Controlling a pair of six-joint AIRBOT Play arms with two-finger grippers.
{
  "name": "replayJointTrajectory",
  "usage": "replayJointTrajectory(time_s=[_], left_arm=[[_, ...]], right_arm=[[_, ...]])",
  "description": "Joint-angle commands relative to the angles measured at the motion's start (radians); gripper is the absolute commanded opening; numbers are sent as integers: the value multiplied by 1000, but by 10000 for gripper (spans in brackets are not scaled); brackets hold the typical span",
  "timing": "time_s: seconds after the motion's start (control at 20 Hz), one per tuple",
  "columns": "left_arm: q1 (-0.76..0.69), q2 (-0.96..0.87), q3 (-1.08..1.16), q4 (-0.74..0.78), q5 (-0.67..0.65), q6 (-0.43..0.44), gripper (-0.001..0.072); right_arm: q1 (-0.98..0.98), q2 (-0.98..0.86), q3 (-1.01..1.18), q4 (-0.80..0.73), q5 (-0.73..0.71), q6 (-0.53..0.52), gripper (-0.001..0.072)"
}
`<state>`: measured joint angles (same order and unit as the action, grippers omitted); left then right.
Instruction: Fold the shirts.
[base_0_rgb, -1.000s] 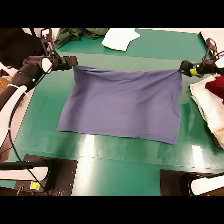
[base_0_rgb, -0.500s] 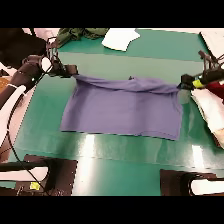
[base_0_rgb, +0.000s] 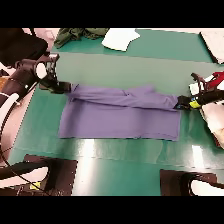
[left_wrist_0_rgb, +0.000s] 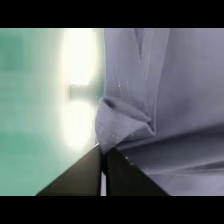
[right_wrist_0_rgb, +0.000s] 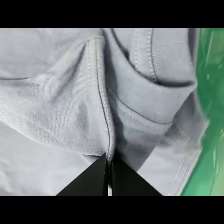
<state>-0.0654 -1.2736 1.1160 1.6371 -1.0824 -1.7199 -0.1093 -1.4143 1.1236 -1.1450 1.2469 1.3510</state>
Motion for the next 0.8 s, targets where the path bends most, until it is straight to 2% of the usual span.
replayJointTrajectory(time_s=[0.0,0.1,0.15,0.2,0.25,0.35,0.45,0.5,0.55,0.65,0.75], left_arm=[[0,13,-105,-6,-47,27,25],[0,13,-164,-49,-33,66,28],[1,13,-176,-50,-35,83,211],[1,14,-174,-35,-53,78,510],[1,14,-159,14,-84,69,691],[1,26,-112,155,-157,44,688],[20,87,-93,220,-174,44,687],[53,123,-93,217,-164,44,616],[90,148,-93,206,-160,42,590],[175,173,-93,97,-203,76,590],[233,173,-108,-106,-282,174,591]], right_arm=[[0,9,-58,2,5,-11,7],[0,-7,-63,16,3,-11,10],[-8,-16,-53,42,5,-11,96],[-31,-17,-39,82,15,-13,353],[-67,-8,-24,127,25,-20,462],[-169,48,-16,212,33,-40,461],[-277,126,-56,238,41,-47,451],[-325,166,-91,236,56,-59,451],[-364,197,-129,238,92,-74,450],[-408,238,-200,241,185,-110,447],[-414,280,-282,283,226,-154,447]])
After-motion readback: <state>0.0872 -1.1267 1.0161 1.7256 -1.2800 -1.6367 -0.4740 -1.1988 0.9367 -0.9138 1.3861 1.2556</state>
